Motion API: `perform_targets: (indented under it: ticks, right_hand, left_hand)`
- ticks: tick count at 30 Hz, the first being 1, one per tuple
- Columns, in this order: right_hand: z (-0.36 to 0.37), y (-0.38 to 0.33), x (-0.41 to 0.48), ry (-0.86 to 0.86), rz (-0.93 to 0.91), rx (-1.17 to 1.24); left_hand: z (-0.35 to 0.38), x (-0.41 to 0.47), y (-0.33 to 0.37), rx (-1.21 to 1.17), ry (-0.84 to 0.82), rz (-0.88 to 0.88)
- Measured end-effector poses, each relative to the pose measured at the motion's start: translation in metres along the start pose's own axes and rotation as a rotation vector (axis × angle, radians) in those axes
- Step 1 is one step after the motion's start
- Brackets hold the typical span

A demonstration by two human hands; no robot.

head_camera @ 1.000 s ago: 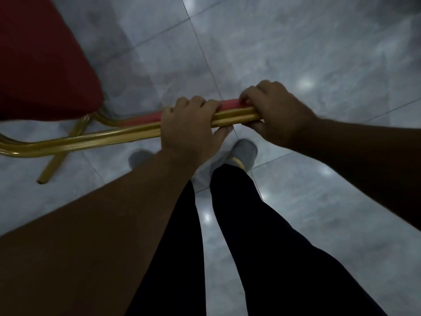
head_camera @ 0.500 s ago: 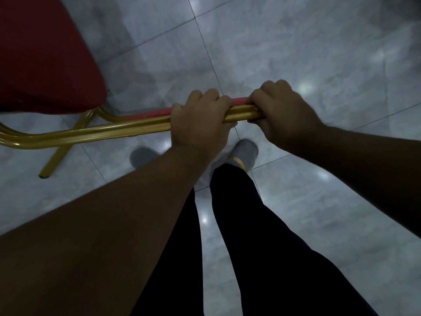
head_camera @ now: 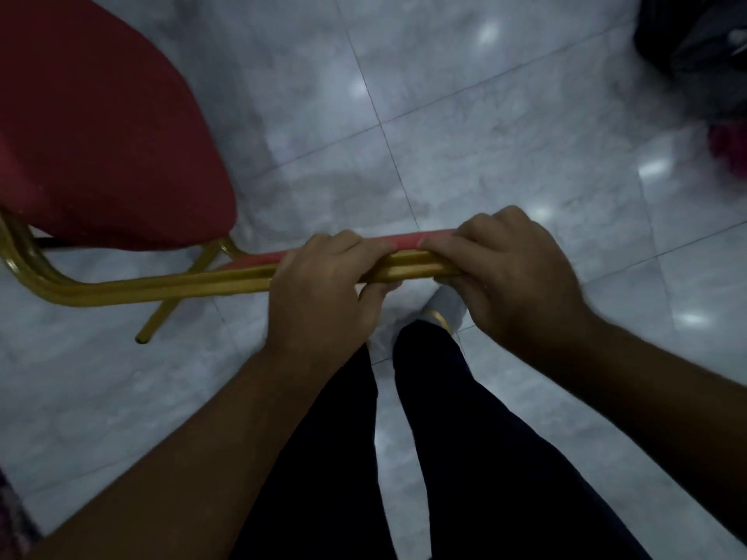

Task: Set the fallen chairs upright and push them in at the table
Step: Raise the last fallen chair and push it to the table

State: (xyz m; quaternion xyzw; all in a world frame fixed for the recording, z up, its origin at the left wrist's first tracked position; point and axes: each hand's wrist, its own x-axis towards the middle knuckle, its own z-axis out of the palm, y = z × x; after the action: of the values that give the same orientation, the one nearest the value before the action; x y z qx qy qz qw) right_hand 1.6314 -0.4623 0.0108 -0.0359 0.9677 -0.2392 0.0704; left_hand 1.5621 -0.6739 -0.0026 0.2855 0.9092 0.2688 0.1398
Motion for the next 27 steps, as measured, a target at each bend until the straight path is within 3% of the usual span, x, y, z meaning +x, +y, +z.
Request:
perform_targets:
  ticks: [4,8,13,15,21,27]
  right_hand:
    - [-0.056,-0.073,-0.016,0.013,-0.037,0.11]
    - [-0.093,-0.121,-0.035,0.076,0.075,0.255]
    - [-0.11,-0.213,-0.045,0.147,0.06,0.183]
    - [-0.113,-0.25,-0.044,0.159,0.006,0.133]
    - [-0.113,-0.333,-0.046,0.202,-0.33,-0.099]
    - [-0.103,-0.43,-0.044,0.259,-0.476,-0.133]
  left_hand:
    - [-0.092,-0.044,0.01,-0.092,0.032,0.028]
    - [-0.163,-0.08,0.009,-0.141,0.094,0.028]
    - [-0.224,-0.142,-0.013,-0.154,0.136,-0.027]
    - [-0.248,-0.168,-0.02,-0.122,0.155,-0.023]
    - [-0.297,-0.226,-0.015,0.067,0.22,0.212]
    - [-0.335,-0.312,-0.034,0.044,0.397,0.065]
